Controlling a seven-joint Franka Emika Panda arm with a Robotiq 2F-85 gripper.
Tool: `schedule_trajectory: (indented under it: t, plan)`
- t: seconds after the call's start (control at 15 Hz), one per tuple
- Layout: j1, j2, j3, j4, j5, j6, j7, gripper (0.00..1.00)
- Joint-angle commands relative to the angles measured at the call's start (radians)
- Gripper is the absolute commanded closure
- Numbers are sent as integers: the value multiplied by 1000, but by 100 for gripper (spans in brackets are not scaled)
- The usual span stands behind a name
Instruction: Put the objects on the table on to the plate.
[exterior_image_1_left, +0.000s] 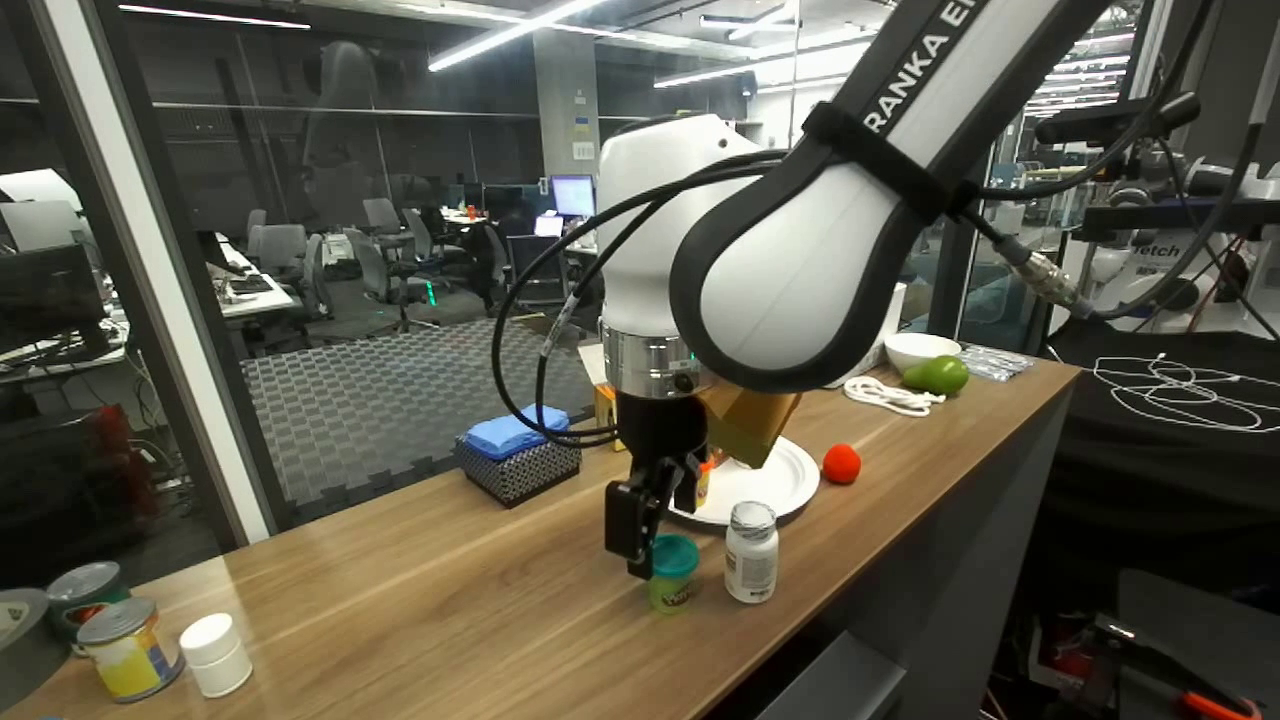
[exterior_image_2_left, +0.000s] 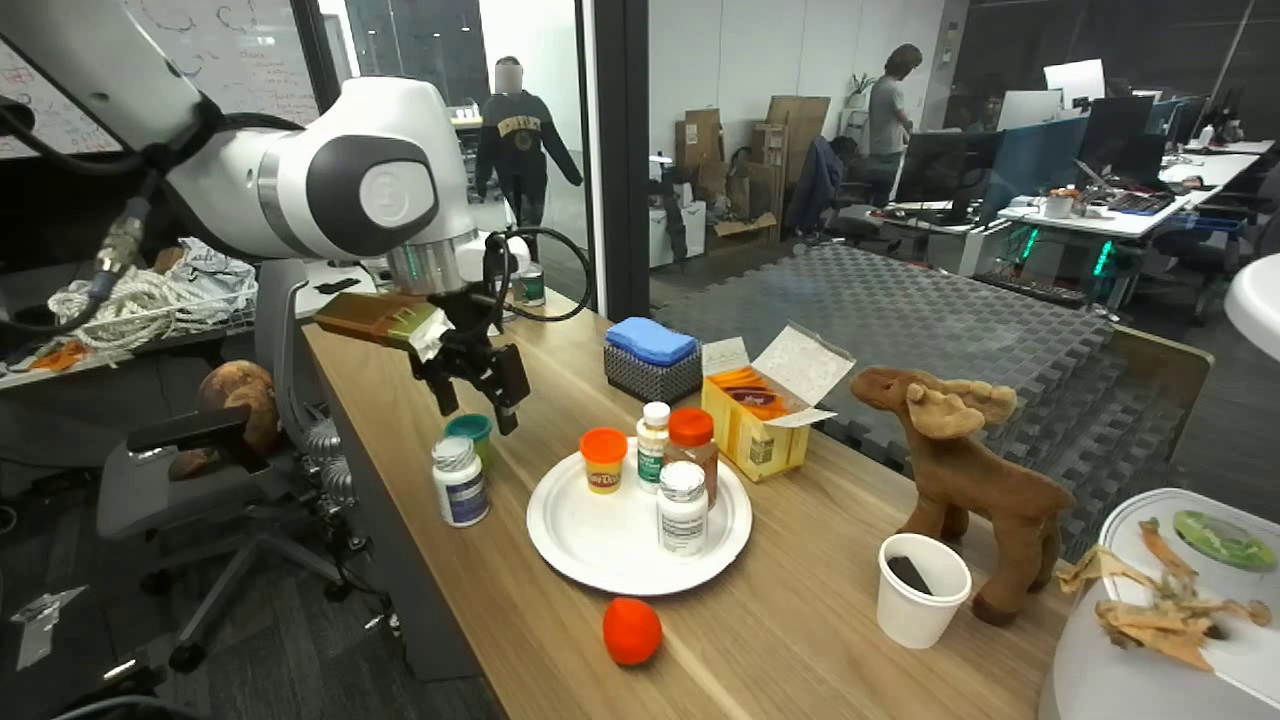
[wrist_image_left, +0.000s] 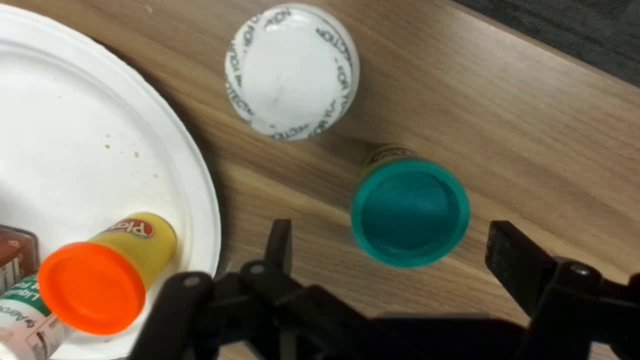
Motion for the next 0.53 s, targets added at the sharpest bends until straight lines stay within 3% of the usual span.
schedule_trajectory:
  t: [0.0, 0.07, 0.13, 0.47]
  plan:
    - [11, 1, -10, -1, -13, 3, 15, 0]
    - [11, 4, -10, 0, -12, 0, 12, 7]
    - [7, 9, -5, 3, -2, -3, 4, 26]
    - [3, 22, -3, 13, 9, -18, -7, 65]
